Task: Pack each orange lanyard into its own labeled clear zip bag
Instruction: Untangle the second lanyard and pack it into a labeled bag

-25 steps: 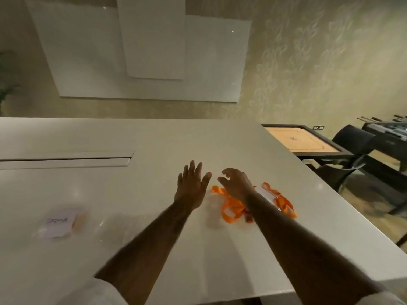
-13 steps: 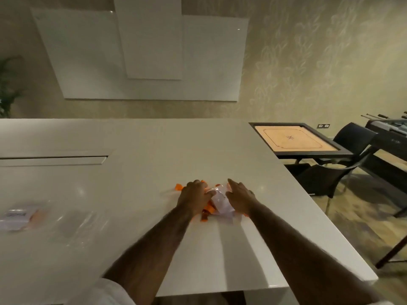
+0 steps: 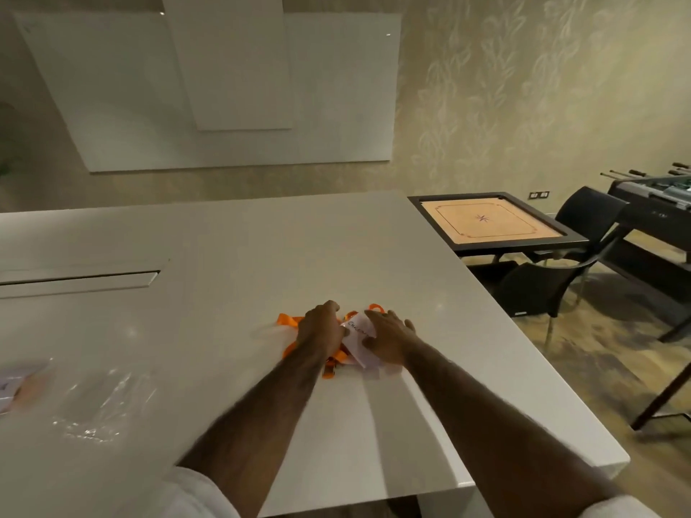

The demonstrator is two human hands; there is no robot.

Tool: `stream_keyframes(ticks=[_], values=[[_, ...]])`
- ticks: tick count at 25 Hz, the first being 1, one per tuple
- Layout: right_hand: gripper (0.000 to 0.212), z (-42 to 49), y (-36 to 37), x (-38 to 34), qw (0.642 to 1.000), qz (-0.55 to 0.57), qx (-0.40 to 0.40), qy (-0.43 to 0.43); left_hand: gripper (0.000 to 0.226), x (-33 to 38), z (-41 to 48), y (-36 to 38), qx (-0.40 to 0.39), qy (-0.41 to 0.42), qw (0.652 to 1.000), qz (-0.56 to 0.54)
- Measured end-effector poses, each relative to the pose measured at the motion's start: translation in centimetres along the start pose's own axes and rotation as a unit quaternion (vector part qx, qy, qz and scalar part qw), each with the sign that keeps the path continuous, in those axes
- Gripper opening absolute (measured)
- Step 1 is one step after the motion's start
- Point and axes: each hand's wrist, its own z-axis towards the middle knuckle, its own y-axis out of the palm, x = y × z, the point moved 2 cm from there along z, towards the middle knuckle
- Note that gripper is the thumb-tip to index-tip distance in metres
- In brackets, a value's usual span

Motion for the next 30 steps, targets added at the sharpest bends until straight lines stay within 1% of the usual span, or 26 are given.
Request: stream_keyframes(ticks=[2, 3, 7, 10, 13, 16, 17, 20, 21, 22, 23, 25, 26, 27, 30], values=[[0.07, 0.2, -0.1, 0.0, 1.0, -0.005, 0.011, -0.005, 0.034, -0.1, 0.4, 0.1, -0.016, -0.014, 0.999, -0.036], [0.069, 0.4, -0.2, 0.0, 1.0, -0.003, 0.021, -0.006, 0.029, -0.2, 0.5, 0.0, -0.02, -0.02, 0.998, -0.059], [0.064, 1.0, -1.3, 0.2, 0.998, 0.029, 0.062, 0.013, 0.021, -0.3, 0.8, -0.8, -0.012, -0.037, 0.992, -0.122], [0.059, 1.3, -2.4, 0.5, 0.991, 0.084, 0.102, 0.032, 0.008, 0.2, 1.2, -1.5, -0.025, -0.034, 0.988, -0.152], [0.054, 1.4, -3.6, 0.7, 0.974, 0.152, 0.157, 0.06, 0.007, 0.7, 1.3, -2.7, -0.015, -0.049, 0.977, -0.209], [0.056, 1.4, -4.5, 0.7, 0.934, 0.281, 0.195, 0.104, 0.007, 1.1, 1.4, -4.2, -0.003, -0.078, 0.947, -0.313], [0.055, 1.4, -4.7, 0.4, 0.913, 0.339, 0.191, 0.119, 0.008, 1.2, 1.3, -4.7, -0.005, -0.086, 0.934, -0.346], [0.054, 1.5, -4.9, -1.9, 0.842, 0.507, 0.128, 0.132, 0.011, 0.5, 0.8, -6.7, -0.011, -0.103, 0.906, -0.41], [0.056, 1.6, -4.9, -3.0, 0.825, 0.539, 0.114, 0.127, 0.011, -0.1, 0.7, -7.5, -0.014, -0.105, 0.902, -0.419], [0.057, 1.7, -4.7, -4.1, 0.815, 0.555, 0.109, 0.124, 0.012, -0.9, 0.5, -8.3, -0.022, -0.105, 0.9, -0.422], [0.057, 1.9, -4.5, -5.4, 0.813, 0.561, 0.105, 0.121, 0.013, -1.8, 0.2, -9.2, -0.035, -0.105, 0.901, -0.419], [0.056, 2.3, -3.7, -8.2, 0.819, 0.556, 0.089, 0.109, 0.016, -4.1, -0.6, -10.8, -0.062, -0.105, 0.909, -0.398], [0.056, 2.5, -3.0, -9.8, 0.824, 0.553, 0.074, 0.098, 0.017, -5.4, -1.1, -11.6, -0.059, -0.108, 0.915, -0.385], [0.056, 2.6, -2.3, -11.3, 0.829, 0.548, 0.06, 0.089, 0.018, -6.7, -1.5, -12.3, -0.042, -0.114, 0.92, -0.372], [0.055, 2.6, 0.0, -15.4, 0.852, 0.519, 0.025, 0.067, 0.024, -10.8, -2.8, -13.9, 0.044, -0.155, 0.931, -0.327]])
